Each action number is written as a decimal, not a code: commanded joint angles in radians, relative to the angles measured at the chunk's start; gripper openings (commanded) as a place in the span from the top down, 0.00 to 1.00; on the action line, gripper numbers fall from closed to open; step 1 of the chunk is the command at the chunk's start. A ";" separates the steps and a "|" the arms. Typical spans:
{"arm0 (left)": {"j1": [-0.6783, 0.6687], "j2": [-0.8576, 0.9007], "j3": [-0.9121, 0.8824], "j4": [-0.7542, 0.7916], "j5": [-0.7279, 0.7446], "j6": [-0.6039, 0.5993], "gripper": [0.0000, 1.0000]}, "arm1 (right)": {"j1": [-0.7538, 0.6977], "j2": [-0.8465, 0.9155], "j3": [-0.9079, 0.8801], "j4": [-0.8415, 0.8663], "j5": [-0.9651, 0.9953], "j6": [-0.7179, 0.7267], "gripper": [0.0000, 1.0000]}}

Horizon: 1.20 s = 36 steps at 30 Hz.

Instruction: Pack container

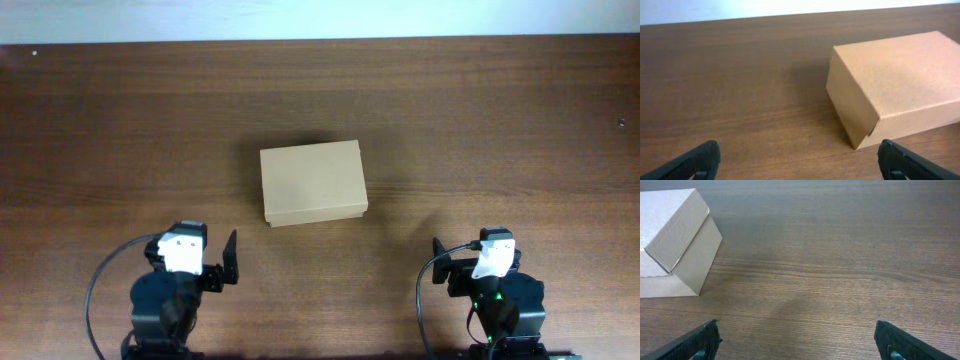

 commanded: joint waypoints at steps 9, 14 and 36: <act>0.051 -0.253 -0.097 0.010 -0.003 -0.007 0.00 | -0.008 -0.010 -0.006 -0.002 -0.003 0.011 0.01; 0.048 -0.274 -0.125 0.013 0.000 -0.007 0.00 | -0.008 -0.010 -0.006 -0.002 -0.003 0.011 0.01; 0.048 -0.274 -0.129 0.013 -0.011 -0.006 0.00 | -0.008 -0.010 -0.006 -0.002 -0.003 0.011 0.01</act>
